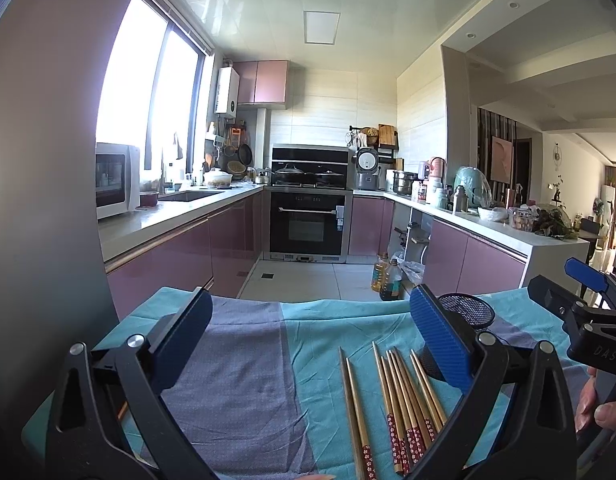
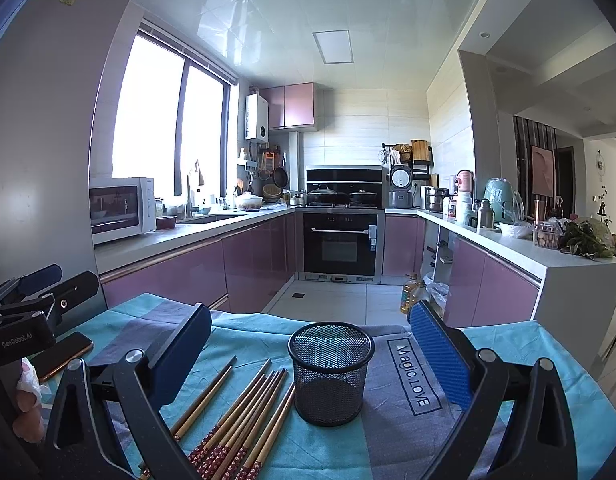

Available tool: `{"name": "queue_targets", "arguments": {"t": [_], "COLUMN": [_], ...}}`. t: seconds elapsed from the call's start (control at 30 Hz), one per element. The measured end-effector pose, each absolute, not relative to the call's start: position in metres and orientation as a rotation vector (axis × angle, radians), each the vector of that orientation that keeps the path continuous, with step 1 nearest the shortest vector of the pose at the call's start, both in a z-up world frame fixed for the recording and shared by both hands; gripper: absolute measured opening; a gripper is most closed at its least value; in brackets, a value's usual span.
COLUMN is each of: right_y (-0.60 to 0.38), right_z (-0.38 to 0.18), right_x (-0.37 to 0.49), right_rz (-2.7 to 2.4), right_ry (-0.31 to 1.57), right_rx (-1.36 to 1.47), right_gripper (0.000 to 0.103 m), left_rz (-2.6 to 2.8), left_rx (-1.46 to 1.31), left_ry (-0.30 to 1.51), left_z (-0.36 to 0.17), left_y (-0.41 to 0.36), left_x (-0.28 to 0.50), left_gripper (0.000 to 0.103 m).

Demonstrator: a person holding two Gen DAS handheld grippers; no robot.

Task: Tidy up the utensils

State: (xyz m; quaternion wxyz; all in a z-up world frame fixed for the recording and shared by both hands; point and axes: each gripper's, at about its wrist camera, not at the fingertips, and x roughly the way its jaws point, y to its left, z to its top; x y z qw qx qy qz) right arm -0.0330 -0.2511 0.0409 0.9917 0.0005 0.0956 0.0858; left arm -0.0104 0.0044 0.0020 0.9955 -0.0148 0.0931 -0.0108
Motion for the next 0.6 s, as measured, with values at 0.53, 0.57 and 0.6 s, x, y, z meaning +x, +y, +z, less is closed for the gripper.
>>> {"name": "queue_targets", "arguments": {"t": [0.53,0.57,0.6], "right_y": [-0.2523,-0.2525,-0.2526], "right_z": [0.0382,0.0381,0.0382], "right_x": [-0.0316,-0.0318,-0.0318], "right_rz": [0.166,0.166,0.165], "right_ry": [0.186,0.186,0.186], "right_rx": [0.010,0.010,0.010], "right_gripper": [0.096,0.096,0.096], "left_rz": [-0.019,-0.019,-0.019], "left_rx": [-0.030,-0.030,-0.030], "left_ry": [0.184,0.184,0.185], "left_z": [0.0033,0.0031,0.0034], "left_y": [0.0036,0.0036,0.0036], "left_x": [-0.0113,-0.0114,-0.0114], "left_gripper": [0.097,0.097,0.097]}}
